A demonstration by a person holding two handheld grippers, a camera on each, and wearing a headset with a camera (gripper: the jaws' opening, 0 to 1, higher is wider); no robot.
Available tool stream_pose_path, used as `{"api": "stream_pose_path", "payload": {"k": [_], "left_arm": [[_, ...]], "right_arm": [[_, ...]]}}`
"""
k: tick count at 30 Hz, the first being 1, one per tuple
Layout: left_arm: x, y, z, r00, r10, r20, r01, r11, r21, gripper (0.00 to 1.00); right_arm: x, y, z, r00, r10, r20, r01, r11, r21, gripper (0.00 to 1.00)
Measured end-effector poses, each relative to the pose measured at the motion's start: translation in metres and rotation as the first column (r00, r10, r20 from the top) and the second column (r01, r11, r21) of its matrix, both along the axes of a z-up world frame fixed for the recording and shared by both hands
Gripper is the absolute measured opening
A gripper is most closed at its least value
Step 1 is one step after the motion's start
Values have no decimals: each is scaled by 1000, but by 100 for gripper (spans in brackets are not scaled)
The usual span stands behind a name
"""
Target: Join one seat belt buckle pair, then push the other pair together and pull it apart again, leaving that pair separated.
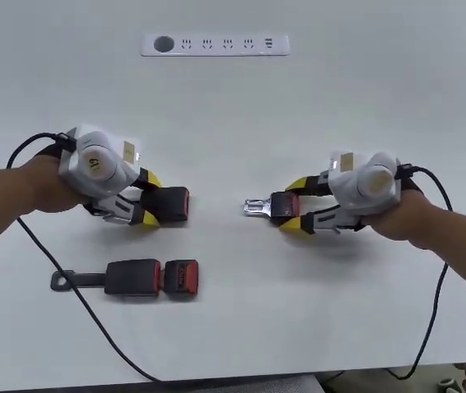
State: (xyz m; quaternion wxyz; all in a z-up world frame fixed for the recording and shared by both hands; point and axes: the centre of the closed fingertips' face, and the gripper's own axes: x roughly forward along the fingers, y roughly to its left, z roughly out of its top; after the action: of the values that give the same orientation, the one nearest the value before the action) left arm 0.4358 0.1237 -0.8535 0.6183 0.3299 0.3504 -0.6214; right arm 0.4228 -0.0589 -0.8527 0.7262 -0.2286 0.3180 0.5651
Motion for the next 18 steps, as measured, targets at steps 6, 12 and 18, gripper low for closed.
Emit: {"api": "stream_pose_path", "payload": {"k": [6,12,18], "left_arm": [[0,0,0,1000,0,0,0,1000,0,34],[0,0,0,1000,2,0,-2,1000,-1,34],[1,1,0,1000,4,-1,-4,1000,-1,34]], "right_arm": [[-6,-10,2,1000,-2,1,2,1000,-4,36],[-7,-19,0,1000,-12,1,12,1000,-5,37],[-10,-26,0,1000,-15,-3,15,1000,-14,37]]}}
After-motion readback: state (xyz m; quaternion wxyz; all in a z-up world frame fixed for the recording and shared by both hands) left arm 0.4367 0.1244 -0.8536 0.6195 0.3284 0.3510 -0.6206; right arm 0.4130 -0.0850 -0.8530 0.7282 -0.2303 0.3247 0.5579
